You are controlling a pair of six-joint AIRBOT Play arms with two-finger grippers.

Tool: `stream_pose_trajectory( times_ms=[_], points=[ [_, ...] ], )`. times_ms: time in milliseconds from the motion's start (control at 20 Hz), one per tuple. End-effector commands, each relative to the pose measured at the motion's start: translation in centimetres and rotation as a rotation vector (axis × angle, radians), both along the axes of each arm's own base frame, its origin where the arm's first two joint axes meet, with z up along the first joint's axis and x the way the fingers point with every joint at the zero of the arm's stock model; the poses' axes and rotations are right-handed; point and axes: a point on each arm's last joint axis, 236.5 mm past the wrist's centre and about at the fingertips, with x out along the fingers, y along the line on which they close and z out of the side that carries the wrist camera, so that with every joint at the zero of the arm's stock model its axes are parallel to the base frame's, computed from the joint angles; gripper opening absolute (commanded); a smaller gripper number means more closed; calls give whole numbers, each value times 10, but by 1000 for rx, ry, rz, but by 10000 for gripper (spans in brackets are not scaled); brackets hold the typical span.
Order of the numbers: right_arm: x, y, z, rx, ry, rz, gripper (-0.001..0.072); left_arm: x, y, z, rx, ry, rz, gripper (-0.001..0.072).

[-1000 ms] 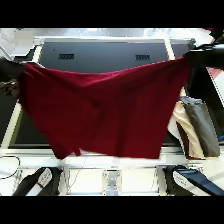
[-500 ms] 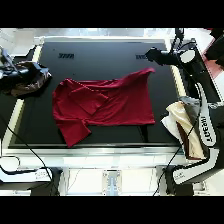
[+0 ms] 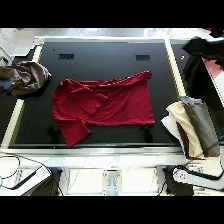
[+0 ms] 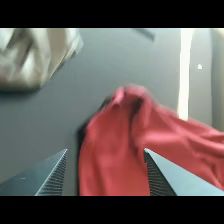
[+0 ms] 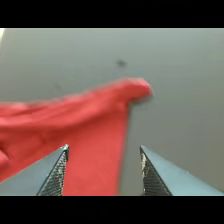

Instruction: Fold the shirts.

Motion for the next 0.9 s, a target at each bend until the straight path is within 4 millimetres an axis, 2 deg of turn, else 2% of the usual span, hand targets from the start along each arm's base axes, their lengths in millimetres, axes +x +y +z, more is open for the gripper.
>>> stream_pose_trajectory(
  times_ms=[0, 100, 250, 300, 400, 600, 700, 850],
  points=[
    [-71, -21, 8, -65, 45, -65, 508, -60, -17, -78, -235, 161, 97, 564],
    [-87, -16, 0, -57, 59, -65, 508, -74, -44, -126, -364, 260, 79, 565],
    [-94, -7, -7, -30, 71, -47, 508, -83, -69, -173, -458, 356, -3, 566],
    [-93, -5, -7, -22, 68, -42, 508, -77, -75, -179, -473, 343, -40, 563],
    [-91, -1, -4, -7, 53, -33, 508, -62, -85, -186, -476, 286, -113, 466],
    [-90, 3, -2, 9, 45, -22, 509, -49, -104, -216, -430, 344, -159, 468],
    [-90, 7, 0, 20, 41, -14, 508, -38, -111, -222, -378, 355, -182, 469],
    [-90, 9, 0, 29, 39, -7, 508, -34, -114, -232, -304, 428, -206, 469]
  ],
)
